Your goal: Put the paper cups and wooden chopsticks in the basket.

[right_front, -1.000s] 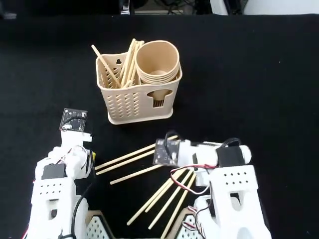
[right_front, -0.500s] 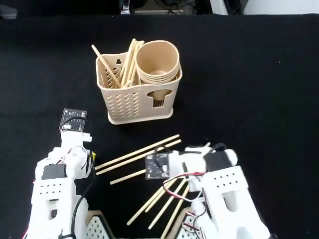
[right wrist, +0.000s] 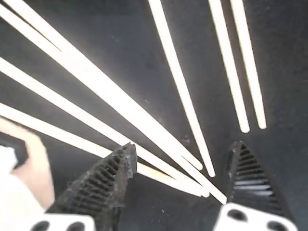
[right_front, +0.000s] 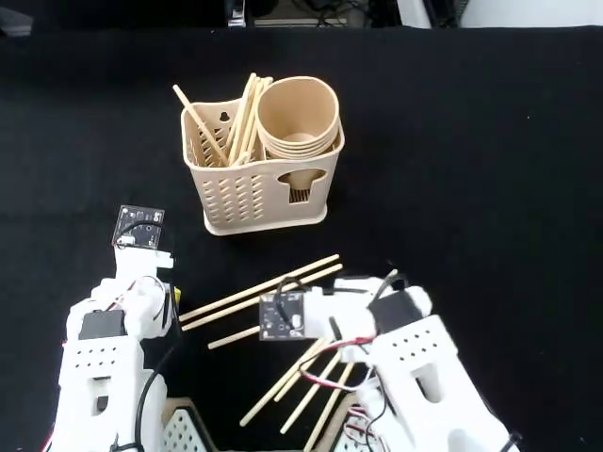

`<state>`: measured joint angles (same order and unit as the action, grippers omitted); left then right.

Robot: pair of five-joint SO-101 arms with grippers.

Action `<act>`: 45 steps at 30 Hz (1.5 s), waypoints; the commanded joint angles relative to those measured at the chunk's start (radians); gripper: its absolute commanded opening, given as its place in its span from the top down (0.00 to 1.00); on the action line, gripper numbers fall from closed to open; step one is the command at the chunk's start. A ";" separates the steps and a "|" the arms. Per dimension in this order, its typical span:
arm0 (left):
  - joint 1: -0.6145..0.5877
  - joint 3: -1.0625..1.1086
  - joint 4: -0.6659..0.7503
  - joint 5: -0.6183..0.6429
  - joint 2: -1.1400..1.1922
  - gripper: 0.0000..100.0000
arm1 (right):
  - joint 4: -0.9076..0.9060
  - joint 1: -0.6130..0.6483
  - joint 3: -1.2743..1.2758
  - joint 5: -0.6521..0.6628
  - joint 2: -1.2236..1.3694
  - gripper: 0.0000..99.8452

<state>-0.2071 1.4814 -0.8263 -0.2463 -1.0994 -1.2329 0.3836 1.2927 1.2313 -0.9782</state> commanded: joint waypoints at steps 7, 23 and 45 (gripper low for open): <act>0.012 -0.004 0.014 0.002 0.005 0.81 | 0.021 0.063 0.031 -0.061 0.056 0.69; 0.012 -0.002 0.014 0.002 0.005 0.81 | 0.061 0.068 -0.217 -0.057 0.607 0.75; 0.012 -0.002 0.014 0.002 0.005 0.81 | 0.064 0.066 -0.344 -0.123 0.611 0.83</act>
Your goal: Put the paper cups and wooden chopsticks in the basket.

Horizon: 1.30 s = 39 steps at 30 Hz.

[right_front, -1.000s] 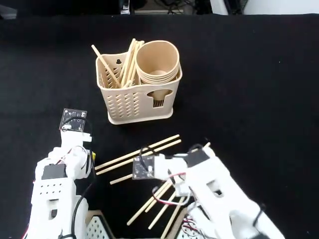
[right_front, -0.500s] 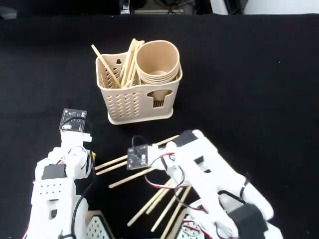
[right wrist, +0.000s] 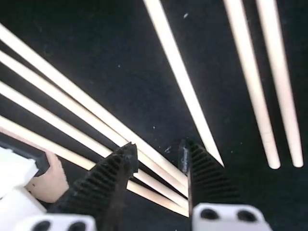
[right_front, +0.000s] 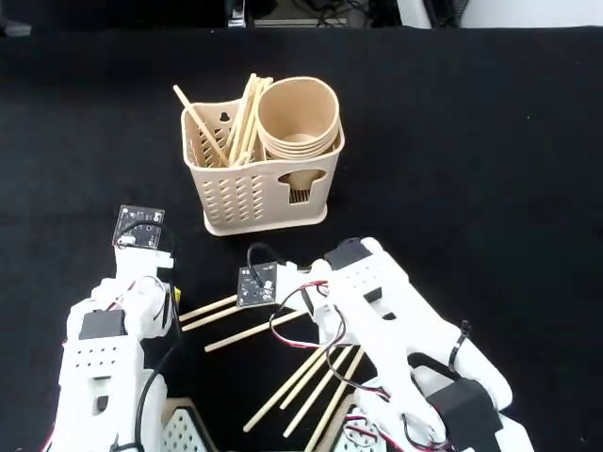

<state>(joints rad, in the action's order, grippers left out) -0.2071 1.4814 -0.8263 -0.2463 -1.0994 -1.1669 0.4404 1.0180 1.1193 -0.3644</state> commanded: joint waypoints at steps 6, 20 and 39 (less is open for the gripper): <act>0.012 -0.002 0.014 0.002 0.005 0.81 | 0.025 0.011 -0.120 -0.017 0.002 0.83; 0.012 -0.002 0.014 0.000 0.005 0.81 | 0.112 0.011 -0.018 -0.048 0.005 0.83; 0.012 -0.002 0.011 0.000 0.005 0.81 | 0.164 0.009 -0.081 -0.054 0.206 0.83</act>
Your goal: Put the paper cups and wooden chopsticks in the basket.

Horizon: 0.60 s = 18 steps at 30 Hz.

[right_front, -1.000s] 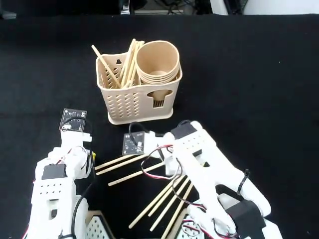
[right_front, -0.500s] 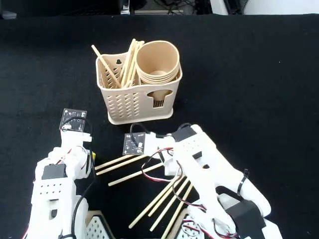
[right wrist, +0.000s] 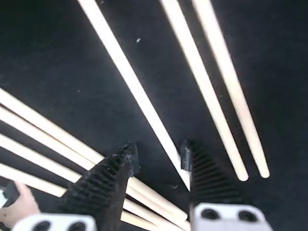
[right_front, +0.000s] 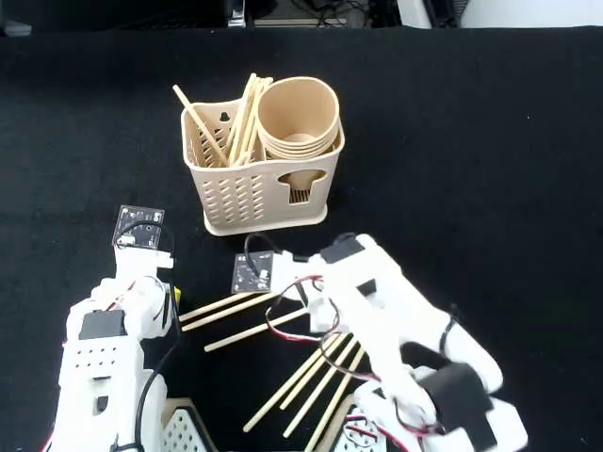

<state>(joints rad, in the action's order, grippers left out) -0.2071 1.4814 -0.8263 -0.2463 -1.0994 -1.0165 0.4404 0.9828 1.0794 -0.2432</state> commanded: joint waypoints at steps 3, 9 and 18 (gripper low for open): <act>0.012 -0.002 0.011 0.000 0.005 0.81 | -0.003 0.008 -0.081 -0.014 0.145 0.84; 0.012 -0.002 0.012 0.000 0.005 0.81 | -0.011 0.009 -0.102 -0.014 0.147 0.98; 0.010 -0.002 0.014 0.003 0.005 0.81 | -0.075 0.005 -0.104 -0.014 -0.047 0.99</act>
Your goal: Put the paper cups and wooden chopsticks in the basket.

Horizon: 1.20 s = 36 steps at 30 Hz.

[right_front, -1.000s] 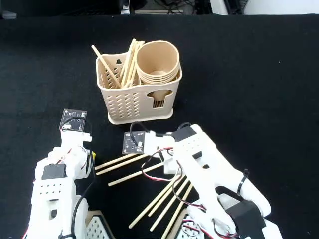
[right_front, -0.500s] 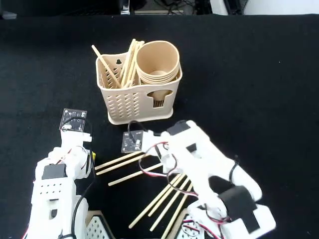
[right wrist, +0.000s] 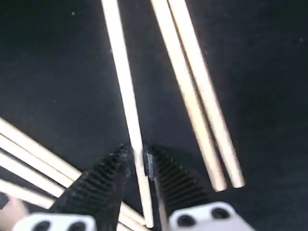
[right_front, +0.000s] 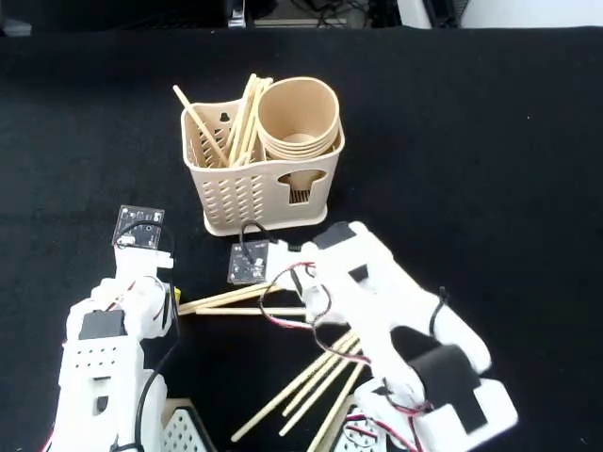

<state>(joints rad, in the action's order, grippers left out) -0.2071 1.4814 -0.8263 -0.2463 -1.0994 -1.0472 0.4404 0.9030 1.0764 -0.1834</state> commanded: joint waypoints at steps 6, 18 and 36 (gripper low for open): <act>-0.030 -0.012 0.014 0.008 0.003 0.81 | -0.207 0.005 -0.027 -0.008 -0.401 0.99; -0.154 -0.013 0.078 0.114 0.003 0.81 | -0.281 -0.026 -0.122 -0.029 -0.840 0.99; -0.120 -0.007 0.078 0.106 0.003 0.81 | 0.391 0.152 -0.509 -0.914 -0.699 0.99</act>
<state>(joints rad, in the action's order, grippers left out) -0.3391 1.4814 -0.7633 -0.1435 -1.0994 -0.8002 0.5278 0.4289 0.2033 -0.9291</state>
